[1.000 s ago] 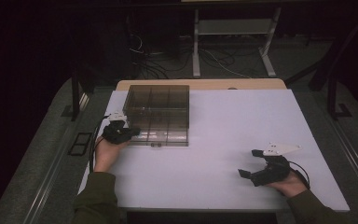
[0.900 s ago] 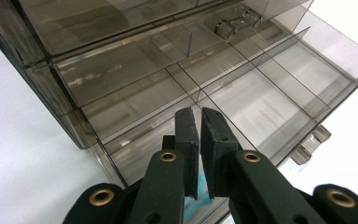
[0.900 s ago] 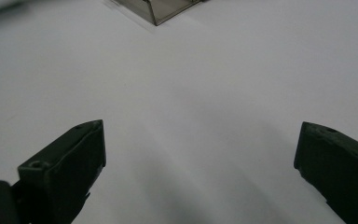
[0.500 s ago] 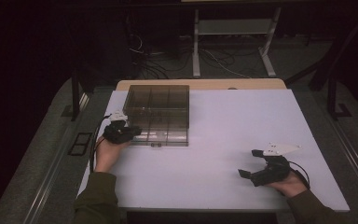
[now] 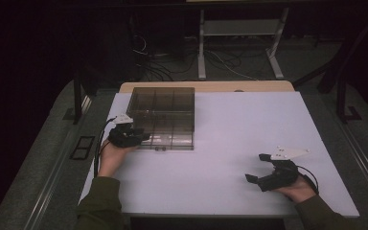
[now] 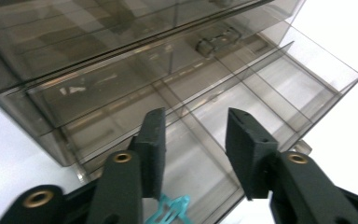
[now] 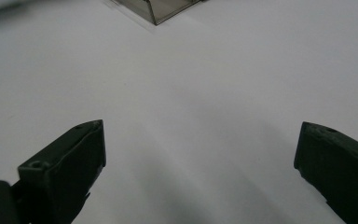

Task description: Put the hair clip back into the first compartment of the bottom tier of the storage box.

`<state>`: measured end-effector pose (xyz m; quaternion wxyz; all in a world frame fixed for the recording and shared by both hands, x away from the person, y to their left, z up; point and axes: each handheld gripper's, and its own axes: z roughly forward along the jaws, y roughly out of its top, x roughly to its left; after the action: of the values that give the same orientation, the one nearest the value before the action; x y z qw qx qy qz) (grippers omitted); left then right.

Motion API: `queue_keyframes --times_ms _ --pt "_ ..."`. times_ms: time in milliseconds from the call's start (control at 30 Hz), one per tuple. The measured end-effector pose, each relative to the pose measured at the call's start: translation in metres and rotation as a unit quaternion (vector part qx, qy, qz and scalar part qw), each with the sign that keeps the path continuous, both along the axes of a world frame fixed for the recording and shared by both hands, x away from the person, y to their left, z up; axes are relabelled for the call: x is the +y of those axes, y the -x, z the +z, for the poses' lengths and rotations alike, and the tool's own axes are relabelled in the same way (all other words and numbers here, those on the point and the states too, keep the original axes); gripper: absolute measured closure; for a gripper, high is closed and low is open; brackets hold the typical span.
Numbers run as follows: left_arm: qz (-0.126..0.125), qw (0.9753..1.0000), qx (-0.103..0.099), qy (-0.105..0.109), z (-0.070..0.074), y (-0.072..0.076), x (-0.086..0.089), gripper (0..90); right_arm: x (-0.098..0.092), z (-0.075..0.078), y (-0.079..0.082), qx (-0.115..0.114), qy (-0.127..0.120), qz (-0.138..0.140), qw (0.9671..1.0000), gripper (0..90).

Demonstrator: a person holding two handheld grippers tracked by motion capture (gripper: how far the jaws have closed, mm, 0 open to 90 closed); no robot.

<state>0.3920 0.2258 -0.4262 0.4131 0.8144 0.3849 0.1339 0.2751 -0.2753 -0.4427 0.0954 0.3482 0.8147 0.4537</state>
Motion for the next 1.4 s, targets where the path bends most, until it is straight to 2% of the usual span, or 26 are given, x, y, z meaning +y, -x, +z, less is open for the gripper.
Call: queue_keyframes --times_ms 233,433,700,900,1133,1300,1400 --pt "-0.014 0.9998 -0.01 -0.005 0.005 0.004 -0.009 47.5 0.0 0.0 0.0 -0.002 0.001 0.001 1.0 1.4" --pt "-0.014 0.9995 -0.018 0.021 0.01 0.008 -0.011 43.7 -0.001 -0.001 -0.002 -0.003 0.004 0.006 1.0 1.4" --pt "-0.035 0.9979 -0.024 0.048 0.015 0.014 -0.019 37.3 -0.002 -0.005 -0.006 0.007 -0.005 0.02 0.9998 1.4" --pt "-0.045 0.9971 -0.034 0.052 0.019 0.021 -0.029 29.0 -0.004 -0.003 -0.006 0.008 -0.011 0.014 0.9998 1.4" --pt "-0.061 0.9966 -0.03 0.047 0.019 0.029 -0.039 19.8 -0.004 -0.002 -0.005 0.005 -0.013 0.009 0.9999 1.4" --pt "-0.057 0.9972 -0.025 0.042 0.018 0.035 -0.042 15.5 -0.004 -0.002 -0.005 0.004 -0.013 0.009 0.9999 1.4" --pt "-0.057 0.997 -0.032 0.042 0.018 0.041 -0.043 14.1 -0.003 -0.003 -0.005 0.004 -0.012 0.01 0.9999 1.4"
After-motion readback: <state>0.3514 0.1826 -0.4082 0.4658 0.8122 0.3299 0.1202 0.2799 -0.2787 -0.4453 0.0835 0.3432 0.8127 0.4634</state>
